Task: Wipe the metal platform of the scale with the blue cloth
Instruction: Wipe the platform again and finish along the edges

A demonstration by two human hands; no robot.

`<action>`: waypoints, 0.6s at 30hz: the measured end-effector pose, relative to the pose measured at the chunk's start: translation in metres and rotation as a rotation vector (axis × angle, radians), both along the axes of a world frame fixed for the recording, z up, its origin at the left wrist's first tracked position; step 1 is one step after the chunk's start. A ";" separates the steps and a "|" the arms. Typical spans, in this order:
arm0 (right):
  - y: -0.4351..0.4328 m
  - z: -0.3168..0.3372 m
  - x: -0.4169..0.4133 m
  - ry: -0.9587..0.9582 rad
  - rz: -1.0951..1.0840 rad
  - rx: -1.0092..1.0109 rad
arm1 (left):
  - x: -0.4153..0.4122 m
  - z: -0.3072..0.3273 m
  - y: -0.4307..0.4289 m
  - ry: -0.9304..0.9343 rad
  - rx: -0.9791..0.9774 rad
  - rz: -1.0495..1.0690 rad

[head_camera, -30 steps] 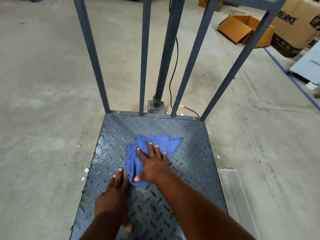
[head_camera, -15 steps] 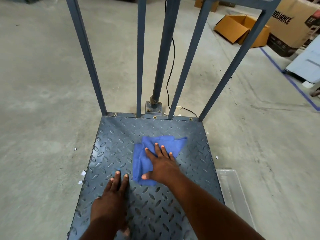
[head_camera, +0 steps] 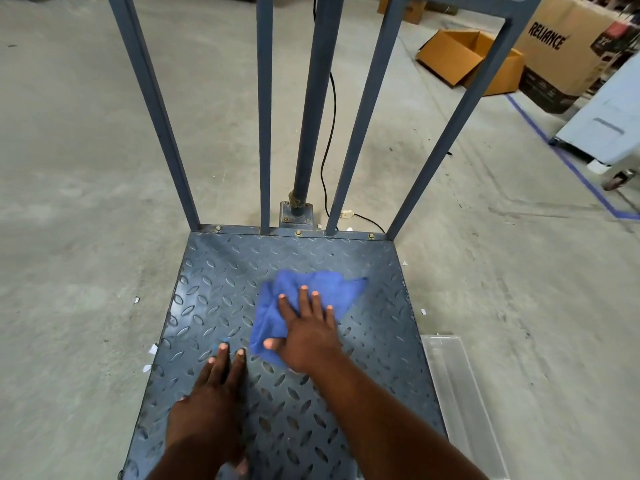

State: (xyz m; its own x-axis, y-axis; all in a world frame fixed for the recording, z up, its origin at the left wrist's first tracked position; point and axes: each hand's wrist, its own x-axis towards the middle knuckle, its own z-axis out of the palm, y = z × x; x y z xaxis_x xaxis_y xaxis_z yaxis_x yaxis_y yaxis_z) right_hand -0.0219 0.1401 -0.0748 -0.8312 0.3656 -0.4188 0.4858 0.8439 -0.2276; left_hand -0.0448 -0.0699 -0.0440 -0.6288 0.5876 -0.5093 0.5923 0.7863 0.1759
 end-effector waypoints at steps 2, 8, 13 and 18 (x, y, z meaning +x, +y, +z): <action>-0.024 -0.004 0.004 0.053 0.142 -0.008 | -0.001 0.002 -0.001 0.013 -0.011 -0.017; 0.036 -0.006 0.019 0.025 -0.027 0.085 | -0.005 0.007 -0.006 -0.003 -0.060 -0.085; 0.106 -0.003 0.033 -0.095 -0.295 0.100 | -0.015 0.002 -0.021 -0.041 -0.024 -0.111; 0.075 -0.011 0.001 -0.044 -0.368 0.125 | -0.016 -0.004 -0.024 -0.076 -0.005 -0.100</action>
State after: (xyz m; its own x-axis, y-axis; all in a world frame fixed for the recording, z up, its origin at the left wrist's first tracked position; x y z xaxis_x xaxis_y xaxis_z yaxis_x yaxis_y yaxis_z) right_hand -0.0214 0.2148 -0.0855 -0.6173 0.6863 -0.3846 0.7682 0.6313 -0.1063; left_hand -0.0605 -0.0935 -0.0475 -0.5269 0.6428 -0.5561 0.6529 0.7249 0.2195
